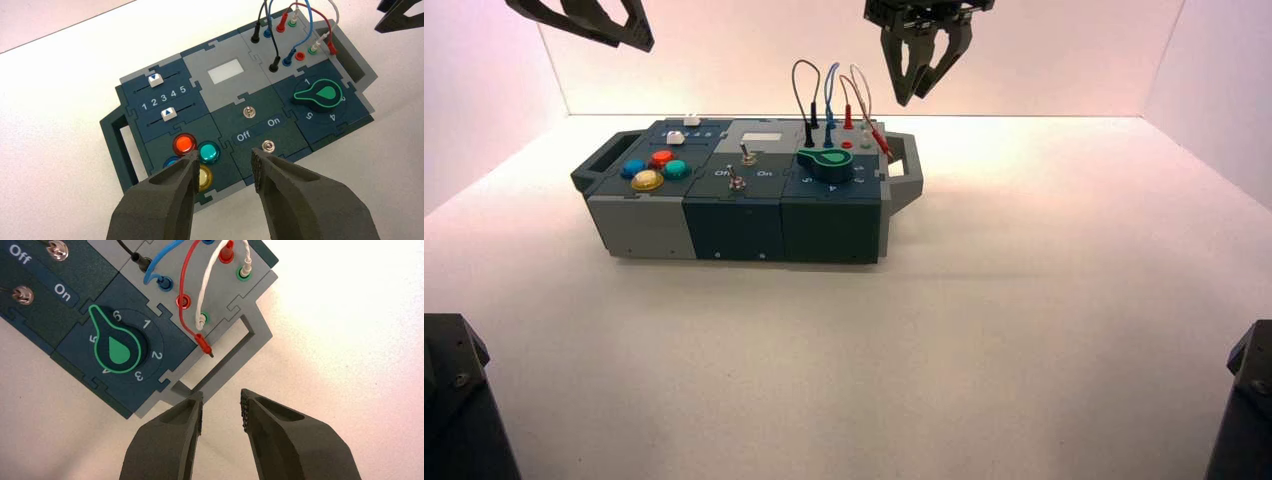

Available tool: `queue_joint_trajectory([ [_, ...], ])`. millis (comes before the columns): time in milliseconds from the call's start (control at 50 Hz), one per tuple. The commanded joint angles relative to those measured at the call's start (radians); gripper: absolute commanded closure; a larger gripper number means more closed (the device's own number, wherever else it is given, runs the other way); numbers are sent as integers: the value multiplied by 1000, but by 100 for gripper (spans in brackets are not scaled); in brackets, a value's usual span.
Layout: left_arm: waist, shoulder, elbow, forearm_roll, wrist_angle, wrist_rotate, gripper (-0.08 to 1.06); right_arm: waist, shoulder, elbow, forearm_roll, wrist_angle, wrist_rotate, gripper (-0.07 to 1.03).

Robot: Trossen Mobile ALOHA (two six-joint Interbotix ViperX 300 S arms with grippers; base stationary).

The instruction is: Insert the red wire.

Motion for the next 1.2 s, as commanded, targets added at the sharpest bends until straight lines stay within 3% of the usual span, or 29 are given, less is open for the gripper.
queue_joint_trajectory([
  [20, 5, -8, -11, 2, -8, 6, 42, 11, 2, -44, -2, 6, -11, 54],
  [1200, 12, -12, -11, 2, -5, 6, 42, 55, 152, -187, -6, 95, -26, 51],
])
